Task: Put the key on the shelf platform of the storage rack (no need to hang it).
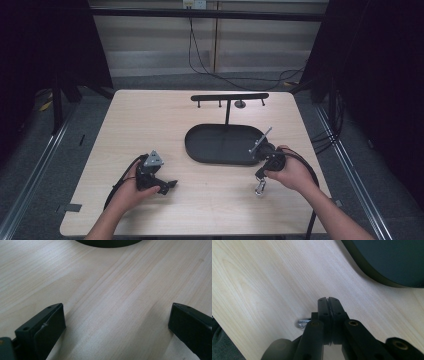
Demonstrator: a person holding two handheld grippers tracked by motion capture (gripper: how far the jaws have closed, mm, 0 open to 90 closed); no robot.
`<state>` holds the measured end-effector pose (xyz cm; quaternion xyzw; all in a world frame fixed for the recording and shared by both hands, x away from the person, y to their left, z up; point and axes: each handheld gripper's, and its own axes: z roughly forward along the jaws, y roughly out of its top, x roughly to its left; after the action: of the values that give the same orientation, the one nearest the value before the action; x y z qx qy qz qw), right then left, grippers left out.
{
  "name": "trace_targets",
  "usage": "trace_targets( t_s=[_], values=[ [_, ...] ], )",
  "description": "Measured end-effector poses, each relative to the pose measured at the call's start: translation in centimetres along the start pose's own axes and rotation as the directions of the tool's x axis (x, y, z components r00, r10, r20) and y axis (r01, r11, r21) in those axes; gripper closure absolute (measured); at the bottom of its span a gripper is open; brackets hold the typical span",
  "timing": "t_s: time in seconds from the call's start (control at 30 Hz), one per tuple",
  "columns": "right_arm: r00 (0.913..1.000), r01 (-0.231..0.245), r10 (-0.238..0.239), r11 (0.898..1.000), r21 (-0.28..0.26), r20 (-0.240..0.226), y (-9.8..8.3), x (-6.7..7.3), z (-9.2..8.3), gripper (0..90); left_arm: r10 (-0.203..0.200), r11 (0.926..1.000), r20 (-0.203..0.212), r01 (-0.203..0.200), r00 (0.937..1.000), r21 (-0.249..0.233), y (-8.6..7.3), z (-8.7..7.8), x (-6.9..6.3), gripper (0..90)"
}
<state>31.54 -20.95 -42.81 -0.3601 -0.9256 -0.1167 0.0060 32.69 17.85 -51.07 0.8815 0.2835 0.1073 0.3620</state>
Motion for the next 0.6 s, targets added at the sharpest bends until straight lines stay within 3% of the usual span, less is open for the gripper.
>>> trace_targets(
  t_s=[0.07, 0.13, 0.6],
  values=[
    [0.9998, -0.003, 0.003, 1.000, -0.001, 0.021, 0.1, 0.0, -0.1, 89.5, 0.000, 1.0000, 0.000, 0.000, 1.0000, 0.000, 0.0, 0.0, 0.0, 0.5],
    [0.9999, -0.010, 0.010, 1.000, -0.007, 0.006, 0.1, -0.1, -0.3, 89.6, 0.000, 1.0000, 0.000, 0.000, 1.0000, 0.000, 0.0, 0.0, 0.0, 0.5],
    [0.9993, -0.011, 0.012, 1.000, -0.028, 0.036, 1.1, -0.4, -2.9, 89.7, 0.000, 1.0000, 0.001, 0.000, 1.0000, 0.000, 0.0, 0.0, 0.0, 0.5]
  ],
)
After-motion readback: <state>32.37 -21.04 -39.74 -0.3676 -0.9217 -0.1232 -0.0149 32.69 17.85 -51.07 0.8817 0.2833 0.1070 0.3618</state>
